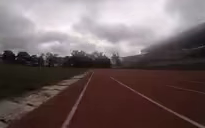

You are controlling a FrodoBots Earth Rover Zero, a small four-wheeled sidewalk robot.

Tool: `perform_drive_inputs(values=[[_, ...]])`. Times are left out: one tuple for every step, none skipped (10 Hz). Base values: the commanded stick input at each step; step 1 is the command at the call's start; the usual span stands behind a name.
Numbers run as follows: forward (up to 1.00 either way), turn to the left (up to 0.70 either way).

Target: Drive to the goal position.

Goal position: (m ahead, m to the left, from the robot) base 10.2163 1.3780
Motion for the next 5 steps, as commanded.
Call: perform_drive_inputs(values=[[0.7, 0.0], [0.7, 0.0], [0.7, 0.0], [0.7, 0.0], [0.7, 0.0]])
